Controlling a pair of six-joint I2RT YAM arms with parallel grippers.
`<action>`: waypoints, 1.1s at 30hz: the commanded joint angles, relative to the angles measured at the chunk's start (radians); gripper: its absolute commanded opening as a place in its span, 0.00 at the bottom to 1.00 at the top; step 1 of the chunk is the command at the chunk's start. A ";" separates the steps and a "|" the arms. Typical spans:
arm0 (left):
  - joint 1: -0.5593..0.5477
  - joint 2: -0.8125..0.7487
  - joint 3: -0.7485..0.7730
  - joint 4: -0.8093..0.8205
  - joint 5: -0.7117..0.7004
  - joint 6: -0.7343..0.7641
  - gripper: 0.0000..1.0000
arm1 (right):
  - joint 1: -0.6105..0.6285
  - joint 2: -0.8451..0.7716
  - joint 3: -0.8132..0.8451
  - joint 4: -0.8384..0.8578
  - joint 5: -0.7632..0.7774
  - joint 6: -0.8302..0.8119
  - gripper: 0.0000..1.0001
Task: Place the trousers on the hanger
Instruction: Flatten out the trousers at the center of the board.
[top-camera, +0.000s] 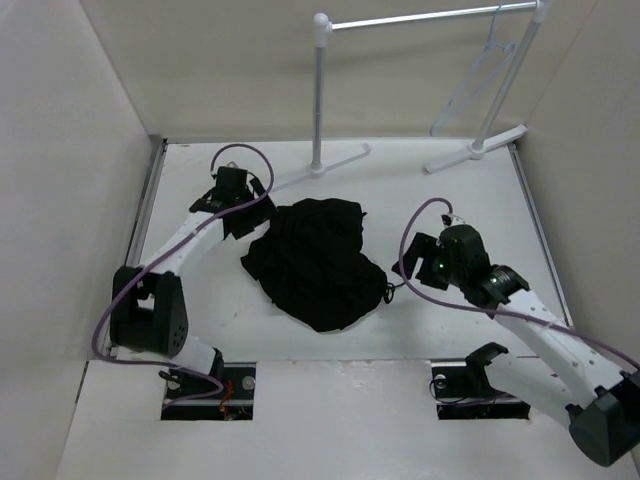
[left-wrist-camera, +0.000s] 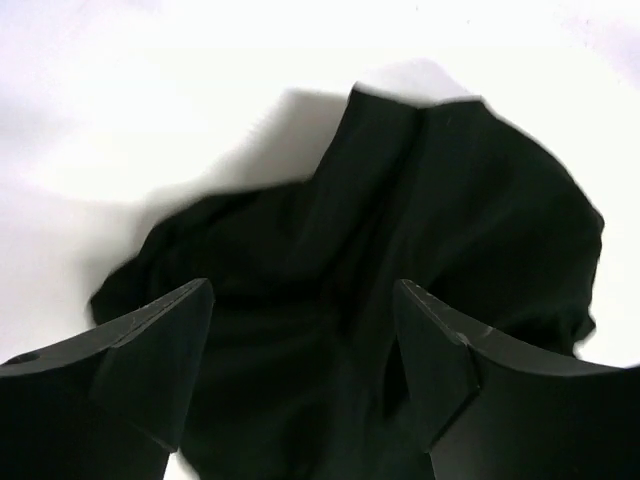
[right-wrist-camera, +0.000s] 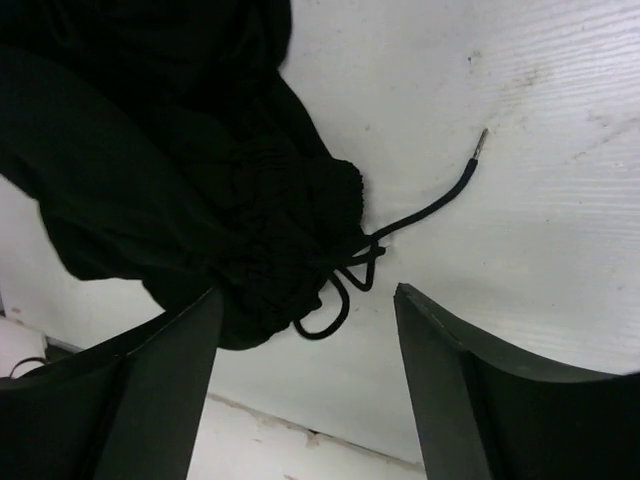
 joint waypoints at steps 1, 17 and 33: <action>-0.006 0.126 0.096 0.061 0.038 0.037 0.73 | 0.017 0.107 -0.038 0.233 -0.088 0.023 0.80; -0.069 0.211 0.106 0.187 0.040 -0.083 0.06 | 0.051 0.505 -0.063 0.694 -0.247 0.129 0.15; -0.113 -0.371 0.476 -0.114 -0.411 0.018 0.04 | 0.064 -0.170 0.567 -0.201 0.232 0.010 0.05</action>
